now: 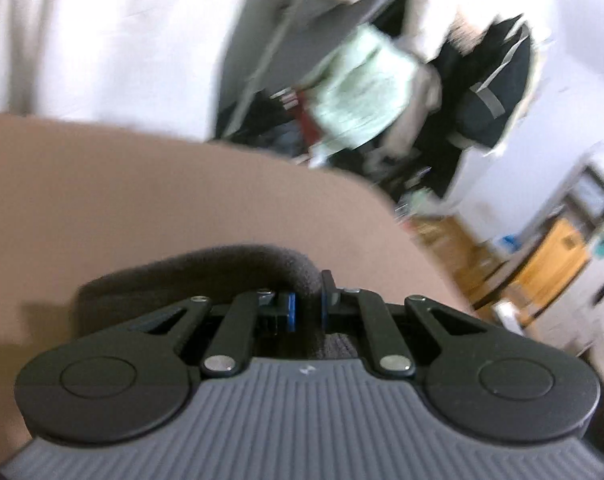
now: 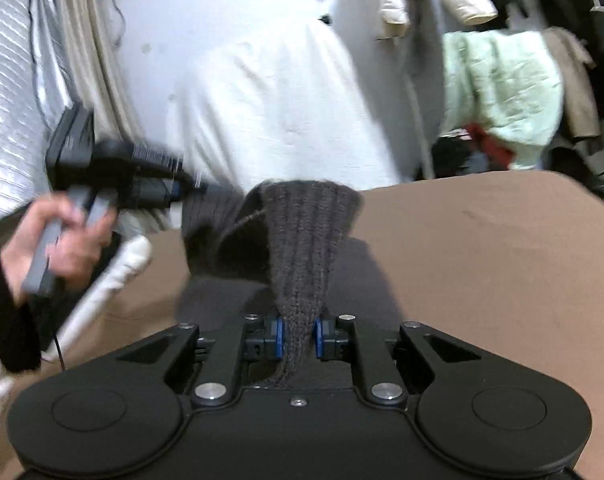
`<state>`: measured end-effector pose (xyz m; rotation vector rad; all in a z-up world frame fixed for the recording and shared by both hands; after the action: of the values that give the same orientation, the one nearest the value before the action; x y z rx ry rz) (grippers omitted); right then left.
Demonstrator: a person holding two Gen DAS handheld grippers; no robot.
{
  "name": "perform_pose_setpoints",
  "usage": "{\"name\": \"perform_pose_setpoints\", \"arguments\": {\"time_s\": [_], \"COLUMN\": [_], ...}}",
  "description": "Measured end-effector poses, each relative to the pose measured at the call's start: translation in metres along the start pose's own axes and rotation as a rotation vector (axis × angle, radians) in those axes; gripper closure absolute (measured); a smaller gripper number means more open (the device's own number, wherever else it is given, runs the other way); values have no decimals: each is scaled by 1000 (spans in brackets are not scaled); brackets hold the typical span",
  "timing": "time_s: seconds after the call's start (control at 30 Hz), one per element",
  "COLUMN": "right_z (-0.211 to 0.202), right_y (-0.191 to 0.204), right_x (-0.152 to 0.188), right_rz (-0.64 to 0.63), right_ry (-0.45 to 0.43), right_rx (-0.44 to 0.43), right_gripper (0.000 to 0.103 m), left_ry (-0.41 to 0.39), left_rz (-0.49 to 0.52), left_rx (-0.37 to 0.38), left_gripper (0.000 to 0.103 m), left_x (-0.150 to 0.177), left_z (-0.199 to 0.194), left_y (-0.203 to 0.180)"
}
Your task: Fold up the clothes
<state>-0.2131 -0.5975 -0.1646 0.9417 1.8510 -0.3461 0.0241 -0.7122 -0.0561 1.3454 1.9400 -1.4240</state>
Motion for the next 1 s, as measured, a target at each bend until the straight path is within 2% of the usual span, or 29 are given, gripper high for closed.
{"name": "perform_pose_setpoints", "arguments": {"time_s": [0.03,0.13,0.2,0.23,0.27,0.3,0.33,0.37,0.4,0.43,0.5,0.53,0.57,0.67,0.7,0.73,0.8,0.9,0.97,1.0], "right_z": [-6,-23,-34,-33,-33,-32,-31,-31,-30,-30,-28,-28,-28,-27,-25,-20,-14,-11,-5,1], "right_y": [-3,-14,-21,-27,-33,-39,-45,-51,-57,-63,-75,-77,-79,-74,-69,-64,-56,-65,-81,-89], "right_x": [1,5,8,9,10,11,12,14,15,16,19,14,9,0,-2,-2,2,14,27,38], "right_rz": [0,1,1,25,49,73,98,122,146,170,217,222,227,223,205,181,151,240,440,552], "right_ry": [-2,-8,-11,-6,-1,4,8,13,18,23,33,18,3,-30,-36,-31,-20,-5,13,37], "right_rx": [26,102,153,162,171,180,189,198,207,216,234,236,237,196,188,181,175,190,130,111], "right_gripper": [87,85,77,68,64,61,51,43,42,42,42,42,42,42,42,41,37,31,19,19], "left_ry": [3,103,197,224,221,192,156,105,49,-4,-76,-84,-58,119,175,194,173,136,116,98], "left_rz": [-23,-104,-84,-41,0,25,41,44,53,65,103,116,114,57,30,13,44,94,98,107], "left_rx": [18,-4,-106,-155,-175,-164,-148,-127,-121,-120,-138,-154,-164,-142,-158,-216,-334,-363,-379,-385], "left_gripper": [91,85,73,71,70,64,59,47,41,39,30,30,30,30,30,30,29,27,27,27], "left_x": [-4,0,16,24,29,31,33,31,25,20,11,7,7,21,32,41,52,58,52,47], "left_z": [15,66,92,96,92,84,73,59,47,33,6,-3,-5,0,3,5,8,16,30,36], "left_y": [-5,-3,5,7,9,10,12,14,14,16,20,23,28,54,67,82,103,116,118,115]}}
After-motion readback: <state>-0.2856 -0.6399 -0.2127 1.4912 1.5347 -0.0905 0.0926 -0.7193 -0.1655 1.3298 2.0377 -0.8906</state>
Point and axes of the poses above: each gripper's, at about its wrist camera, not at the fingertips, and z roughly the way its jaws point, y to its left, x to its underside, the point moved 7 cm from there along z, roughly the way its jaws point, and after that the axes turned 3 degrees about -y, right-handed, at the moved point
